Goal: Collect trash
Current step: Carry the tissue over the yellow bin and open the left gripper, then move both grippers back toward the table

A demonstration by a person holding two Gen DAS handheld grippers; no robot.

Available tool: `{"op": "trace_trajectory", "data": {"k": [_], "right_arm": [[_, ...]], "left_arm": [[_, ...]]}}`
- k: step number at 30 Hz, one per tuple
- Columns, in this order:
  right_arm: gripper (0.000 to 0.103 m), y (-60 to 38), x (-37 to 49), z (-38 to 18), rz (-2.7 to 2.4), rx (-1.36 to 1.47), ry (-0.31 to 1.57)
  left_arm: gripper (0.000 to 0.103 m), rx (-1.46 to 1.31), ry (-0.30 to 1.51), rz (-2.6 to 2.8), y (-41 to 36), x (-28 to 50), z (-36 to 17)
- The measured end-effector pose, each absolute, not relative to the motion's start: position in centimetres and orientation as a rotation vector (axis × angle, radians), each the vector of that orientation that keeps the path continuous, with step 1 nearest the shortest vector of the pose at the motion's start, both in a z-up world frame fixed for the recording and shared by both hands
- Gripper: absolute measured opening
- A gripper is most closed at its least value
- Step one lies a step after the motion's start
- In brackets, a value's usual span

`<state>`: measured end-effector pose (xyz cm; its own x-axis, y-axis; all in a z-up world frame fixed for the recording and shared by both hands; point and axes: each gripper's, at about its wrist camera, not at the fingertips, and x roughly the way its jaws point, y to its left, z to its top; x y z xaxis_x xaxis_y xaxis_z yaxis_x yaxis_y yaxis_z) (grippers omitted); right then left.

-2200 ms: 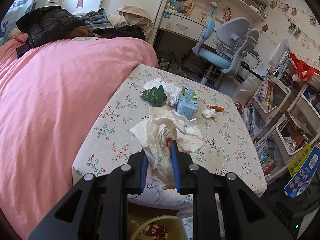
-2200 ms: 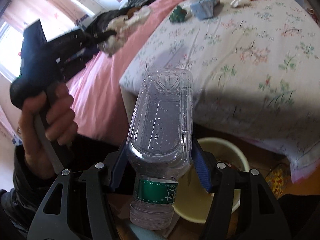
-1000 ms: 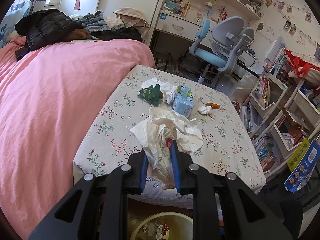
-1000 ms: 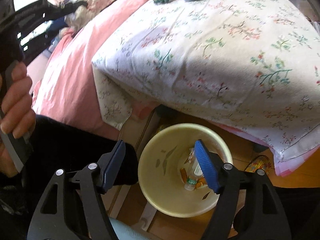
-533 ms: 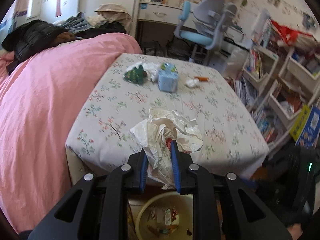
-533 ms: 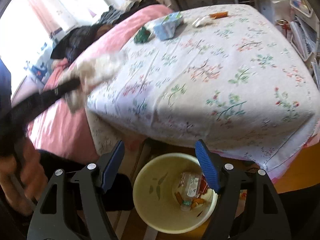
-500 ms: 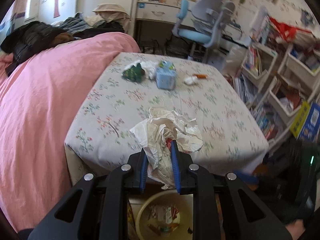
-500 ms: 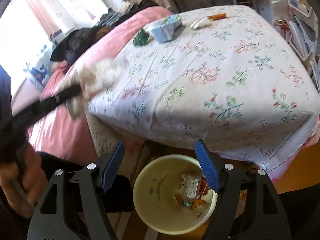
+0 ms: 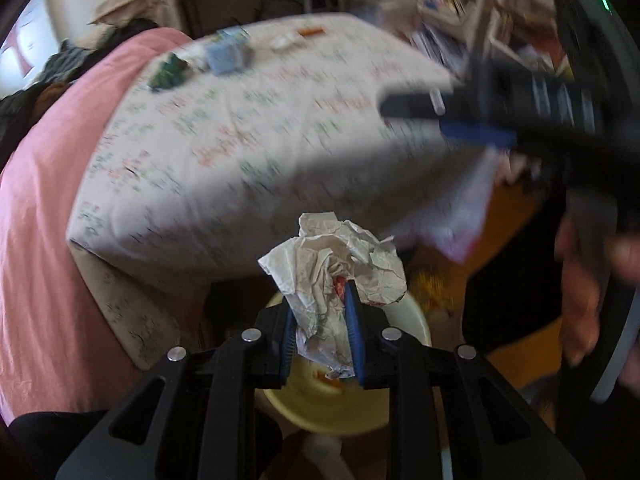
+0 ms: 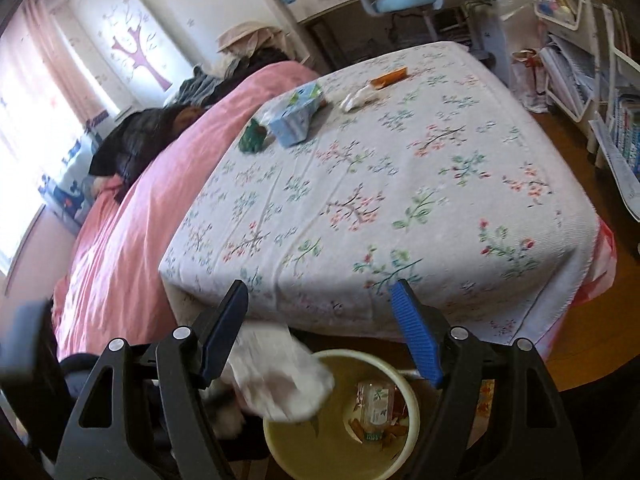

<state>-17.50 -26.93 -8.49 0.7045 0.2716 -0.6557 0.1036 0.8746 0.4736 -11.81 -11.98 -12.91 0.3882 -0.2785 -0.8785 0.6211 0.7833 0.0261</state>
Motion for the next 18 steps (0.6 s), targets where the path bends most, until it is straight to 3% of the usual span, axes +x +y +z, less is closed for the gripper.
{"op": "trace_trajectory", "data": {"k": [6, 11, 15, 18], "right_arm": [[0.072, -28.1, -17.8, -8.4, 0.068, 0.548, 0.777], [0.072, -28.3, -17.9, -8.6, 0.059, 0.559, 0.78], [0.072, -27.9, -17.9, -8.8, 0.06, 0.55, 0.787], [0.072, -27.7, -17.8, -8.9, 0.061, 0.54, 0.791]], "left_arm": [[0.055, 0.427, 1.032, -0.574, -12.2, -12.4, -13.3], [0.061, 0.4, 0.998, -0.533, -11.6, -12.1, -12.8], [0.075, 0.37, 0.886, -0.476, -11.2, -12.1, -11.5], [0.078, 0.339, 0.817, -0.433, -10.6, -12.0, -10.5]]}}
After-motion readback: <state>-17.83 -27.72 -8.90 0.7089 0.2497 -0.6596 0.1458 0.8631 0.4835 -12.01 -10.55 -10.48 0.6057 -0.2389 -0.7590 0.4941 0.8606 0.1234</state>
